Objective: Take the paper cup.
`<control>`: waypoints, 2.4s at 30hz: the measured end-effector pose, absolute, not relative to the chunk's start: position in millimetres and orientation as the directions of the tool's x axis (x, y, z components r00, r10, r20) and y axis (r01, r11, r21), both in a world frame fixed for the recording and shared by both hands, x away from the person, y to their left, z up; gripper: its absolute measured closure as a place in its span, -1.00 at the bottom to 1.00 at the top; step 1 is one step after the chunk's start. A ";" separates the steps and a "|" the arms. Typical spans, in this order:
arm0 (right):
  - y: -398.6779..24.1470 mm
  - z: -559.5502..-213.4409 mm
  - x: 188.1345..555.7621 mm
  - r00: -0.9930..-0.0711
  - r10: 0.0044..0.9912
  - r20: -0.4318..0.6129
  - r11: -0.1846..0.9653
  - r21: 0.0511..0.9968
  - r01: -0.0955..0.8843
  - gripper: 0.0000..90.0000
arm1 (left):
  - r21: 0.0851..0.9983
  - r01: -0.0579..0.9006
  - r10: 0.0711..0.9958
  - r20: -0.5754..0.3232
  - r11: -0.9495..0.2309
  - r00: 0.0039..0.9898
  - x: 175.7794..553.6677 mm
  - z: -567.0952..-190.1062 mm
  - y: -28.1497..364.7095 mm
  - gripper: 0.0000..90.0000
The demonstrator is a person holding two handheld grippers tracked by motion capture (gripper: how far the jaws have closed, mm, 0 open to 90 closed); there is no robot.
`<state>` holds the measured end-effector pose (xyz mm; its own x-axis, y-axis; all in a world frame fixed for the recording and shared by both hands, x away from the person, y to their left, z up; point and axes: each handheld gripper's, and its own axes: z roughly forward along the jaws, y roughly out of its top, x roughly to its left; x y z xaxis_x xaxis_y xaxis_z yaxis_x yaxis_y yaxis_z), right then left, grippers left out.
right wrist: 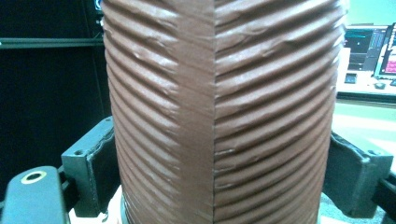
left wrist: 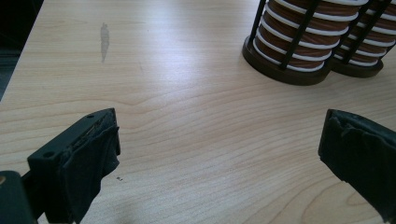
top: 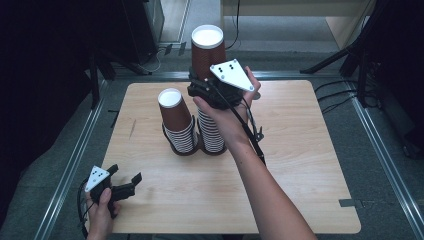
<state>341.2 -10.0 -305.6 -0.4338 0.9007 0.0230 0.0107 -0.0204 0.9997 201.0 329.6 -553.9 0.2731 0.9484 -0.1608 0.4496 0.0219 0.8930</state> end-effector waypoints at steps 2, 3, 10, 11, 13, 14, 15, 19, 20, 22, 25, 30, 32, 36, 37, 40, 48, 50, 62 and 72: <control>-10.5 -299.5 341.6 -0.436 0.900 0.027 -0.029 1.000 0.002 -0.72 | 0.893 0.449 0.948 -0.161 0.022 0.274 200.8 -553.8 330.0 -1.00; -10.5 -299.5 341.6 -0.436 0.900 0.027 -0.029 1.000 0.002 -0.72 | 0.893 0.449 0.948 -0.161 0.022 0.274 200.8 -553.8 330.0 -1.00; -10.5 -284.9 339.6 -0.436 0.900 0.005 -0.019 0.999 -0.028 -0.72 | 0.893 0.450 0.947 -0.162 0.022 0.276 200.8 -553.8 330.1 -1.00; -10.8 -282.9 339.3 -0.436 0.900 0.006 -0.021 0.999 -0.030 -0.72 | 0.893 0.450 0.947 -0.161 0.021 0.277 200.8 -553.7 330.2 -1.00; -11.8 -276.8 338.4 -0.434 0.901 0.006 -0.025 0.999 -0.038 -0.72 | 0.893 0.449 0.947 -0.163 0.022 0.276 200.7 -553.7 330.2 -1.00; -11.8 -276.8 338.4 -0.434 0.901 0.006 -0.025 0.999 -0.038 -0.72 | 0.893 0.449 0.947 -0.162 0.022 0.277 200.6 -553.7 330.4 -1.00; -12.5 -274.9 338.1 -0.436 0.900 0.006 -0.028 0.999 -0.044 -0.72 | 0.894 0.448 0.947 -0.163 0.023 0.277 200.6 -553.6 330.5 -1.00; -15.8 -268.0 336.8 -0.432 0.902 0.006 -0.033 0.998 -0.054 -0.72 | 0.894 0.447 0.946 -0.165 0.024 0.279 200.5 -553.6 330.7 -1.00; -16.9 -266.2 336.4 -0.432 0.902 0.007 -0.034 0.998 -0.056 -0.72 | 0.894 0.447 0.946 -0.165 0.023 0.279 200.5 -553.6 330.7 -1.00; -19.3 -263.0 335.4 -0.432 0.902 0.005 -0.036 0.997 -0.064 -0.72 | 0.894 0.447 0.946 -0.165 0.024 0.280 200.5 -553.6 330.8 -1.00; -22.6 -259.0 333.5 -0.430 0.903 -0.002 -0.034 0.996 -0.076 -0.72 | 0.894 0.446 0.946 -0.165 0.024 0.279 200.6 -553.7 330.7 -1.00; -29.5 -254.1 331.3 -0.422 0.907 0.005 -0.043 0.996 -0.082 -0.72 | 0.894 0.447 0.946 -0.162 0.020 0.281 200.4 -553.5 330.7 -1.00; -33.7 -252.0 330.5 -0.417 0.909 0.009 -0.047 0.995 -0.083 -0.72 | 0.894 0.447 0.945 -0.163 0.021 0.282 200.4 -553.5 330.8 -1.00; -41.4 -247.8 328.5 -0.408 0.913 0.009 -0.052 0.994 -0.094 -0.72 | 0.894 0.447 0.945 -0.163 0.020 0.283 200.4 -553.5 330.8 -1.00; -43.5 -246.7 328.1 -0.406 0.914 0.011 -0.054 0.994 -0.094 -0.72 | 0.894 0.447 0.945 -0.162 0.020 0.282 200.4 -553.5 330.8 -1.00; -52.6 -243.8 327.7 -0.391 0.920 0.010 -0.053 0.994 -0.100 -0.72 | 0.894 0.447 0.945 -0.162 0.020 0.283 200.4 -553.6 330.6 -1.00; -68.0 -245.8 326.4 -0.368 0.930 0.006 -0.048 0.994 -0.103 -0.72 | 0.894 0.447 0.945 -0.163 0.020 0.283 200.3 -553.7 330.3 -1.00; -72.5 -246.8 325.8 -0.362 0.932 0.009 -0.050 0.993 -0.103 -0.72 | 0.894 0.447 0.945 -0.163 0.020 0.283 200.3 -553.7 330.3 -1.00; -100.6 -260.5 318.2 -0.335 0.942 0.013 -0.047 0.994 -0.095 -0.72 | 0.895 0.447 0.946 -0.155 0.012 0.283 200.3 -553.8 329.5 -1.00; -119.0 -277.8 313.8 -0.311 0.950 0.007 -0.034 0.996 -0.081 -0.72 | 0.896 0.445 0.948 -0.152 0.012 0.281 200.2 -553.9 329.0 -1.00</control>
